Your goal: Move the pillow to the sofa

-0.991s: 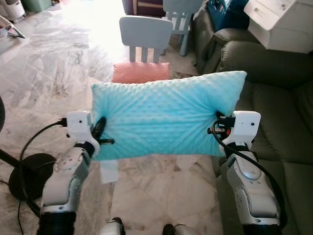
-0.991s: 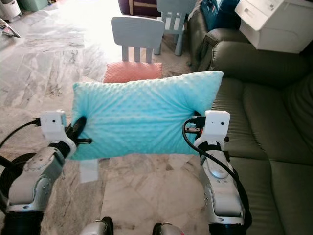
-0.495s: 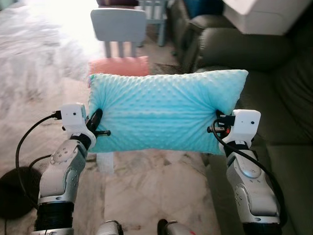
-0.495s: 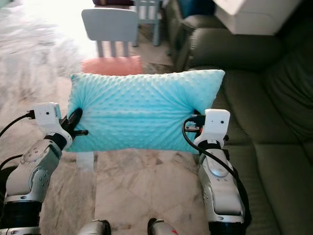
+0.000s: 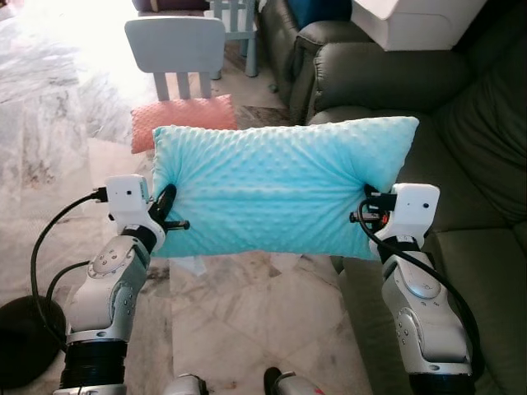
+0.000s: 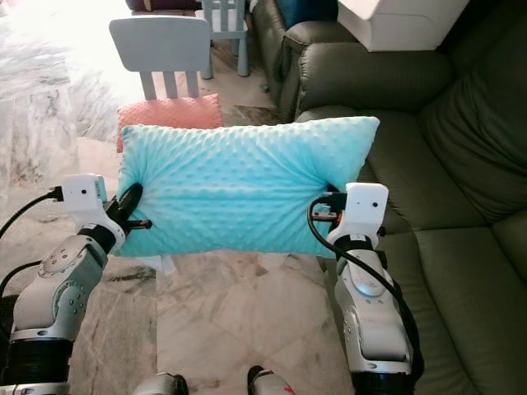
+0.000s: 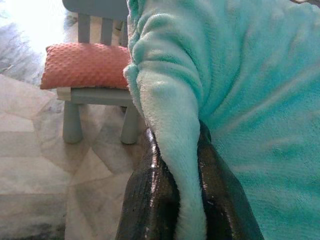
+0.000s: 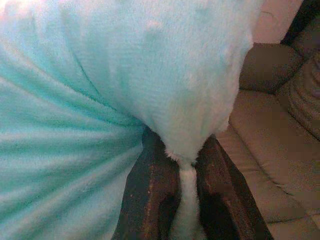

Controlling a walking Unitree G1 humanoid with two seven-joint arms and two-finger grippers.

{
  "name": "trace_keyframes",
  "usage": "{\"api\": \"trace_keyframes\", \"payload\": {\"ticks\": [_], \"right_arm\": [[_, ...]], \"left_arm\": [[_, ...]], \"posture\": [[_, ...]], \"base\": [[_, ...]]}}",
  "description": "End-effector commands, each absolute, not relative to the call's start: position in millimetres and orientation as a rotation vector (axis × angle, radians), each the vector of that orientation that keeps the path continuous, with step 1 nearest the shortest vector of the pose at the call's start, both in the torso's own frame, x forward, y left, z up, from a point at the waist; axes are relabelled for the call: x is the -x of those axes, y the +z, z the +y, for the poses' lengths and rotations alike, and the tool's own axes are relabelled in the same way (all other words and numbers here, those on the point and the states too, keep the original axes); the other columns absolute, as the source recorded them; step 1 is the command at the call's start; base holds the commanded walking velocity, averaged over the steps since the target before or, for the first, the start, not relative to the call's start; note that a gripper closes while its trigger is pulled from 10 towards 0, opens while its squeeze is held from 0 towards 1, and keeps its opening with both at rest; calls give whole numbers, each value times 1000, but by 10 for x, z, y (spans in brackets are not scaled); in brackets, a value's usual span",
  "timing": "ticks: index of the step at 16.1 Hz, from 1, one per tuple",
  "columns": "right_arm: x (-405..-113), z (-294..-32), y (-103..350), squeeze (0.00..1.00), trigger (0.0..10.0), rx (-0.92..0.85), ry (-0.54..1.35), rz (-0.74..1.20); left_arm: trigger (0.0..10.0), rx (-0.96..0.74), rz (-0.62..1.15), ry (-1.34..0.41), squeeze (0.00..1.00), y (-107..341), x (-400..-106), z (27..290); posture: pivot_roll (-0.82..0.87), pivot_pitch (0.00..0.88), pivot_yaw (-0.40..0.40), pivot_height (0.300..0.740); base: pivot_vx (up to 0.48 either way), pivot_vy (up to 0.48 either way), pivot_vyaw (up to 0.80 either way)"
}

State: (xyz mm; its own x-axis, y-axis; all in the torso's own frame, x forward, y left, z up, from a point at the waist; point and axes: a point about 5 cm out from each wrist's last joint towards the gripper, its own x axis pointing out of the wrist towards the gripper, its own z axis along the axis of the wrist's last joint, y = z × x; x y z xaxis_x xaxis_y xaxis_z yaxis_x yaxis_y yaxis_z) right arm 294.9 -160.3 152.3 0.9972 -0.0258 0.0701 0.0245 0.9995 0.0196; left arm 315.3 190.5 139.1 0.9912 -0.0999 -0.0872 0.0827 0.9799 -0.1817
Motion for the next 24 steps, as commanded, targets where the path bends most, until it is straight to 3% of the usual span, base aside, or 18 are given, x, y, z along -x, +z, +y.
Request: {"api": "trace_keyframes", "payload": {"ticks": [1,24], "right_arm": [[-2949,-1685,1518,0,10000,-23,-66,-62],[-2932,-1681,1518,0,10000,-21,-66,-66]], "left_arm": [[10000,174,119,-76,0,1346,-3131,1963],[10000,189,184,-67,0,1246,-3125,1985]], "posture": [[-57,160,-52,740],[-60,169,-47,740]], "base": [[0,0,-788],[0,0,-738]]}}
